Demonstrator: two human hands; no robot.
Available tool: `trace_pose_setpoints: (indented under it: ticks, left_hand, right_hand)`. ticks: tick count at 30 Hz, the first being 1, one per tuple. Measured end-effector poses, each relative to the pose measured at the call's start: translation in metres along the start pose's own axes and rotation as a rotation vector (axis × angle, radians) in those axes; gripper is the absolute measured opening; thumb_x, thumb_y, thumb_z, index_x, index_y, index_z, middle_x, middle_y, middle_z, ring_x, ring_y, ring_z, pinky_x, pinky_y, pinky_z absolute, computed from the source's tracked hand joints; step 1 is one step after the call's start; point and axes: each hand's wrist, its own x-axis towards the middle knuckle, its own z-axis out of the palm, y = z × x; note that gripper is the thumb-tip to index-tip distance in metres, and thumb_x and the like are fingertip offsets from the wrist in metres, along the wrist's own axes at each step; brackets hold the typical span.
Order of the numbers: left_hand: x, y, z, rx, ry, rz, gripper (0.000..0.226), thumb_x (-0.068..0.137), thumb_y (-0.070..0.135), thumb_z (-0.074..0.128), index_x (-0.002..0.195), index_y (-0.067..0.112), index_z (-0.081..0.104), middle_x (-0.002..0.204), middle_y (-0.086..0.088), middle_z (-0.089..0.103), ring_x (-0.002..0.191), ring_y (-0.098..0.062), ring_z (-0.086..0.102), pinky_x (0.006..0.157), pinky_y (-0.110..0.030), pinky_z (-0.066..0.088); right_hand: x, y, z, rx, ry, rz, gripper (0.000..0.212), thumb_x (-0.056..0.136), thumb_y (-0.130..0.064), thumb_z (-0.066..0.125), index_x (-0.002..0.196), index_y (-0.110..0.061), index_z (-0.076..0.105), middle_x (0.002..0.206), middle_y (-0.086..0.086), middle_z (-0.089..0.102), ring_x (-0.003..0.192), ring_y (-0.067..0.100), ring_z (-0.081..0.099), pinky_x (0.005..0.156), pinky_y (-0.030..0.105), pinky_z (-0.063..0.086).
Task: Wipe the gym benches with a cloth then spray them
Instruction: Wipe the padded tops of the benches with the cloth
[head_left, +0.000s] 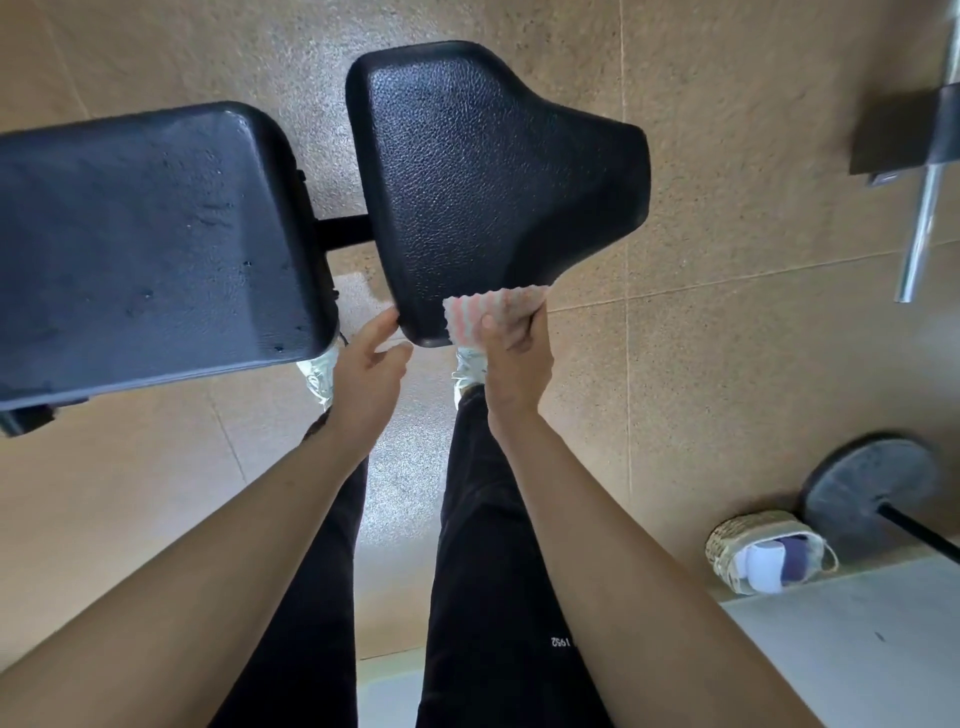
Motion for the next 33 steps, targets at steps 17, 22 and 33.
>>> trace_pose_setpoints:
  ticks: [17, 22, 33]
  left_hand:
    - [0.007, 0.023, 0.024, -0.129, -0.157, -0.526, 0.029, 0.085, 0.014, 0.083, 0.103, -0.005, 0.07, 0.101, -0.017, 0.076, 0.087, -0.024, 0.073, 0.096, -0.042, 0.06]
    - [0.005, 0.018, 0.004, -0.211, 0.033, -0.5, 0.013, 0.093, -0.001, 0.069, 0.081, 0.0, 0.065, 0.08, -0.018, 0.075, 0.066, -0.018, 0.074, 0.07, -0.032, 0.064]
    - [0.021, 0.058, 0.003, -0.486, 0.169, -0.631, 0.033, 0.093, 0.028, 0.076, 0.124, 0.018, 0.068, 0.112, -0.008, 0.067, 0.098, -0.022, 0.064, 0.096, -0.054, 0.057]
  right_hand:
    - [-0.03, -0.023, -0.031, 0.258, -0.473, 0.378, 0.045, 0.087, -0.007, 0.072, 0.131, -0.015, 0.061, 0.126, 0.012, 0.069, 0.114, 0.027, 0.068, 0.098, 0.043, 0.055]
    - [-0.028, -0.018, -0.026, -0.015, -0.181, 0.334, 0.035, 0.085, -0.021, 0.071, 0.118, -0.033, 0.069, 0.109, -0.006, 0.071, 0.108, 0.013, 0.066, 0.1, 0.04, 0.054]
    - [0.018, -0.061, -0.006, -1.041, -0.053, -0.655, 0.079, 0.08, -0.047, 0.073, 0.151, -0.031, 0.041, 0.162, 0.006, 0.027, 0.147, 0.039, 0.023, 0.111, 0.053, 0.036]
